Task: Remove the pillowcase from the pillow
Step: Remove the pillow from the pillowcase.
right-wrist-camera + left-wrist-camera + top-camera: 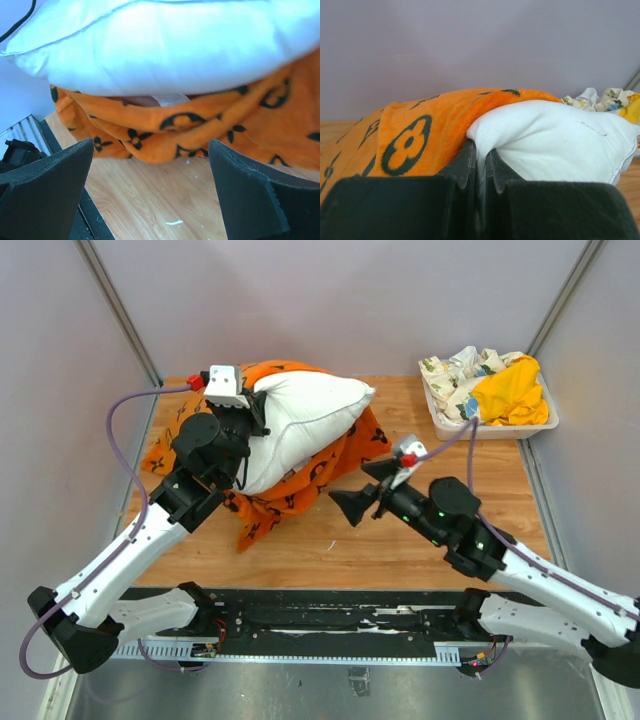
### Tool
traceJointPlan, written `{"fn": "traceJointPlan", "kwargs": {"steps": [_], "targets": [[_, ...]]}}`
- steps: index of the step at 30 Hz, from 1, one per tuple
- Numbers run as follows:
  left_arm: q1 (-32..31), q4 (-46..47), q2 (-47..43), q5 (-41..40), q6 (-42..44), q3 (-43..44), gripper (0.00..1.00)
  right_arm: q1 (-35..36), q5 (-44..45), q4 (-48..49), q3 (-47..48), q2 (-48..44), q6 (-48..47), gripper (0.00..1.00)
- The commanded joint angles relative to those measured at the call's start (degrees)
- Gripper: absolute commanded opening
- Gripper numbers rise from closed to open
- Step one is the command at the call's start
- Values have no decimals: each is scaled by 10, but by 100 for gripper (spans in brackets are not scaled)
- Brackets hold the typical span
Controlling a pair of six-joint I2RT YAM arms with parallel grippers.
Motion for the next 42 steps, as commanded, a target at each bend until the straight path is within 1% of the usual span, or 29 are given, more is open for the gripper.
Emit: {"fn": "traceJointPlan", "kwargs": {"steps": [1,3,5,6,8,12,14,18,20,22,25,32,38,40,42], "targets": [[1,95,0,22,-19,11,0,-5,-65,-57,84,118,-5,96],[1,93,6,30,-27,12,0,0,-87,-18,90,153,2,93],[1,93,7,37,-34,9,0,0,-85,32,87,177,19,93],[1,93,7,41,-37,8,0,-1,-70,46,87,183,30,94],[1,93,5,48,-40,3,0,-4,-25,66,86,179,51,99],[1,96,11,52,-47,-6,0,-9,22,145,62,158,86,98],[1,98,20,55,-53,-5,0,-30,17,157,59,167,158,98],[0,103,37,80,-70,1,0,-92,-21,162,46,215,316,98],[1,102,44,83,-70,3,0,-99,-9,208,23,222,350,98],[1,97,48,78,-68,8,0,-100,5,217,15,221,372,98],[1,93,52,73,-60,16,0,-106,1,224,7,217,406,98],[1,95,50,69,-54,20,0,-142,-14,297,-40,232,510,98],[0,94,55,78,-61,16,0,-159,-14,378,-25,273,504,98],[1,90,57,80,-61,16,0,-160,-17,407,-15,279,485,98],[1,88,59,80,-62,13,0,-161,-17,414,-3,275,468,98]]}}
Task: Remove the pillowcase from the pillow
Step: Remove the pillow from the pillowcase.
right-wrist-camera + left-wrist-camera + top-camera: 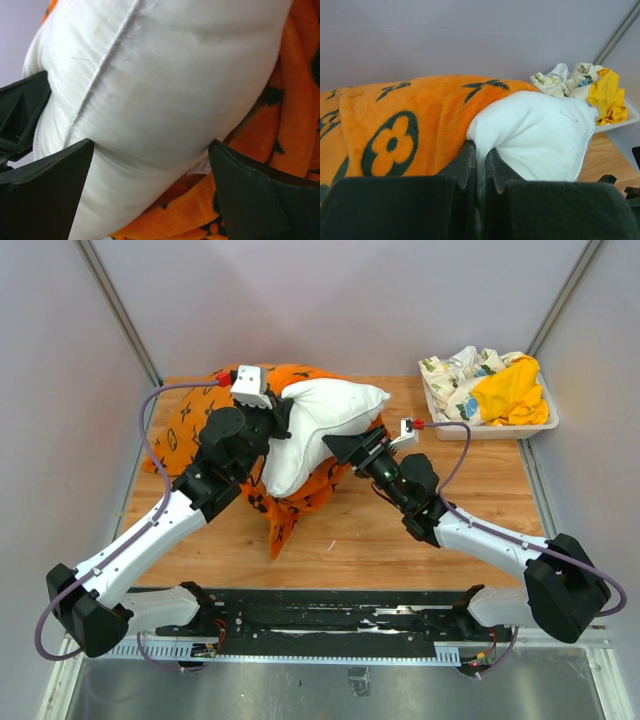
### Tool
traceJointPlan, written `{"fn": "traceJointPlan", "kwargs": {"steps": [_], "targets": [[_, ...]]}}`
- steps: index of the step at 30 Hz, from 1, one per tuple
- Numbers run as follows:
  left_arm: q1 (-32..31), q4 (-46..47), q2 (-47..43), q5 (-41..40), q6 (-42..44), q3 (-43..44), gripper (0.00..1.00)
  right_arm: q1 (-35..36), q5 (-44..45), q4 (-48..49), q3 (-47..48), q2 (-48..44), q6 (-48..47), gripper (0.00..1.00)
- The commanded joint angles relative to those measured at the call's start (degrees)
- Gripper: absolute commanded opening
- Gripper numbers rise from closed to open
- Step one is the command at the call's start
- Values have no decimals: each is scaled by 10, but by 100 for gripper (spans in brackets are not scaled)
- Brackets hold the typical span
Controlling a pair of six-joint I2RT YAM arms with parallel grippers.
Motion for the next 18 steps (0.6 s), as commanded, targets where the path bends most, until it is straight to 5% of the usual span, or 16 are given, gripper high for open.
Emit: {"fn": "traceJointPlan", "kwargs": {"steps": [1,18], "targets": [[2,65,-2,-5,-3,23,0,-7,-2,77,39,-4,-28,98],[-2,38,64,86,-72,-23,0,-6,-10,194,99,38,-64,99]]}}
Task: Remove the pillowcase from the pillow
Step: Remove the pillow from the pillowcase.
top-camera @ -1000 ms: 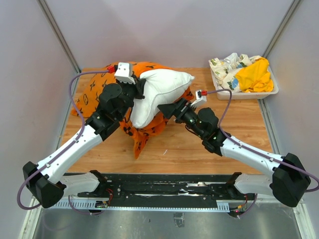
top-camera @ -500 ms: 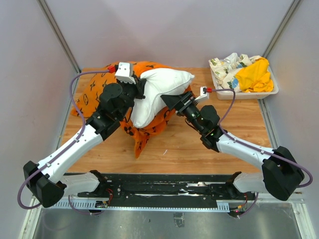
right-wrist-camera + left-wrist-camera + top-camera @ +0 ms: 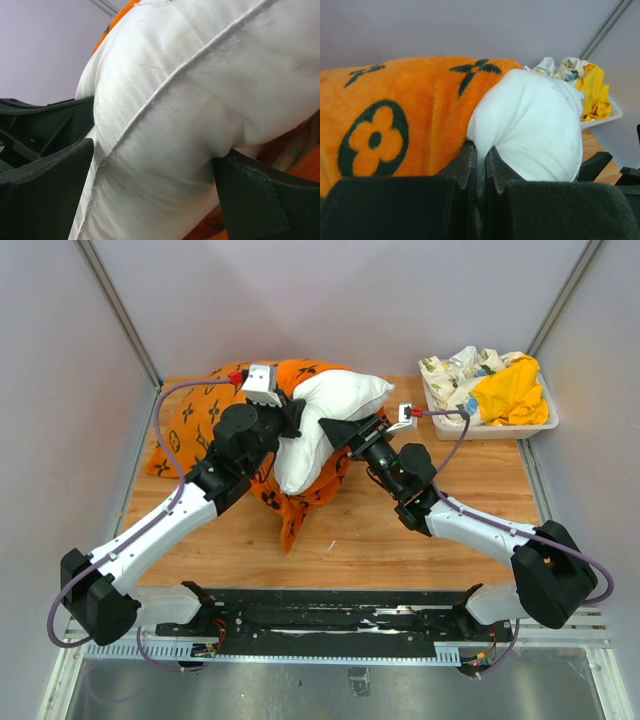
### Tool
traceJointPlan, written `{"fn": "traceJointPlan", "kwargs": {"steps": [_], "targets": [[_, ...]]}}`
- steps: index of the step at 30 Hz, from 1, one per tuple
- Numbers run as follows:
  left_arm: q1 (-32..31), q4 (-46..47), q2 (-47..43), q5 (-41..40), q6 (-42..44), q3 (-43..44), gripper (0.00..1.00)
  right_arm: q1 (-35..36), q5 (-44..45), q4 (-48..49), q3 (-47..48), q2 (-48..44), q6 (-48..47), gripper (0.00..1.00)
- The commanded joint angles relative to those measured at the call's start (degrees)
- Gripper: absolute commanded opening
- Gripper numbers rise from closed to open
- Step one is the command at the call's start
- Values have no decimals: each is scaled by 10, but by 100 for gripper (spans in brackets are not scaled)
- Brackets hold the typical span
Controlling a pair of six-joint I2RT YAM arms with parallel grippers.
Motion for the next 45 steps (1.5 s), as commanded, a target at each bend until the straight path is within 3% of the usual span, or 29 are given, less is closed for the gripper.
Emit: {"fn": "traceJointPlan", "kwargs": {"steps": [1,8,14,20,24,29,30,31,32,34,35,39,42,45], "targets": [[-7,18,26,46,-36,-32,0,-4,2,109,43,-19,-7,98],[-31,77,14,63,-46,-113,0,-4,49,88,34,-33,-8,98],[-80,80,47,35,-38,-125,0,-3,50,85,44,-21,6,99],[-89,80,75,34,-56,-124,0,-4,43,86,49,-10,12,100],[-89,84,74,35,-59,-126,0,-4,31,90,46,-10,-6,82],[-89,75,52,25,-49,-131,1,-11,35,49,43,-28,-31,20],[-89,65,42,25,-45,-128,11,-17,31,32,44,-36,-34,9],[-89,52,33,31,-38,-124,29,-28,26,13,42,-46,-35,2],[-89,39,21,45,-25,-121,55,-43,22,-6,37,-58,-30,1],[-89,-13,-6,71,-1,-101,93,-76,18,-38,10,-86,-20,1],[-89,-32,-21,86,10,-94,99,-94,18,-53,-5,-103,-13,1],[-88,-35,-112,149,31,-94,99,-143,13,-123,-49,-164,-29,1],[-87,-35,-163,114,30,-89,99,-160,16,-223,-43,-200,-65,1],[-61,-55,-175,51,39,-76,99,-190,-37,-278,-35,-213,-72,1]]}}
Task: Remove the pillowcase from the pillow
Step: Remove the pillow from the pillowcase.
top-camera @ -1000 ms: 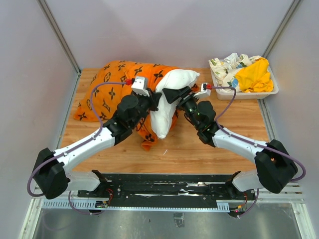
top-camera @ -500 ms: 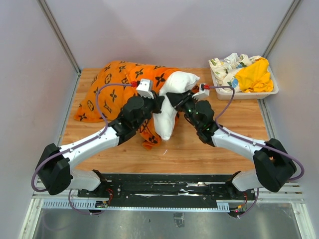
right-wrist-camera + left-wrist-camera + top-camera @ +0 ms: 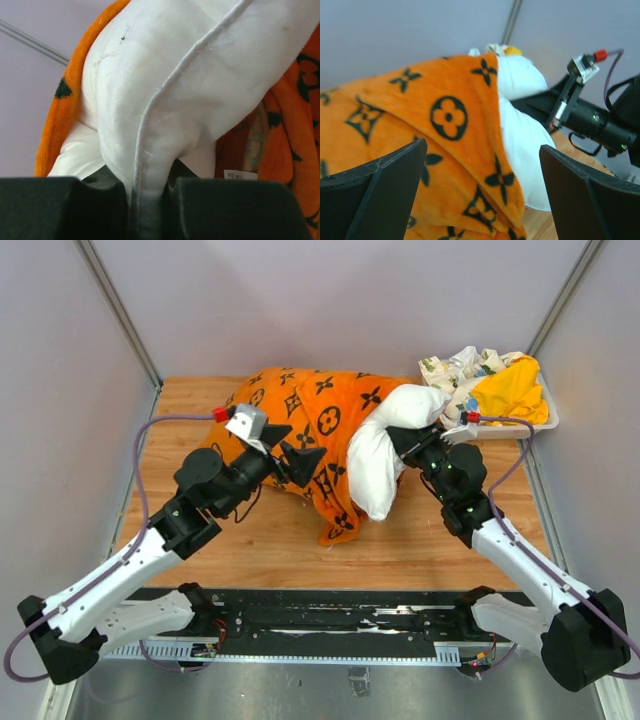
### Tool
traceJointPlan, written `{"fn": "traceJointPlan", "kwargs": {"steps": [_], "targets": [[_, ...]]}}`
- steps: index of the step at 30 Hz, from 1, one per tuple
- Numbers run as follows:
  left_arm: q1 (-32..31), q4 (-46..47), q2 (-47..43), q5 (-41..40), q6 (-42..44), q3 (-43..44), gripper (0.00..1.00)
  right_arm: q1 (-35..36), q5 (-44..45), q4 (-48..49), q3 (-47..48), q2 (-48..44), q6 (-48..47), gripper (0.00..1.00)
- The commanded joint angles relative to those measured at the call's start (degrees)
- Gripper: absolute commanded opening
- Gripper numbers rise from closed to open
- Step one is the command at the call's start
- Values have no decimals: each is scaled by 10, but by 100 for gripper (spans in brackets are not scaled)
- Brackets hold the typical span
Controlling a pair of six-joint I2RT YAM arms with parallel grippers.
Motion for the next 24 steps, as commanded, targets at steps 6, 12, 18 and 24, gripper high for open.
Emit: {"fn": "traceJointPlan", "kwargs": {"steps": [6,12,18,24], "targets": [[144,-38,70,32,-25,64,98,-46,-126,-94,63,-25,-50,1],[157,-22,207,71,-26,130,90,-46,-159,-96,72,-22,-51,1],[158,-4,257,61,-25,121,45,-46,-173,-104,78,-26,-63,1],[196,-25,265,22,-36,121,0,-52,-174,-121,82,-36,-72,1]]}}
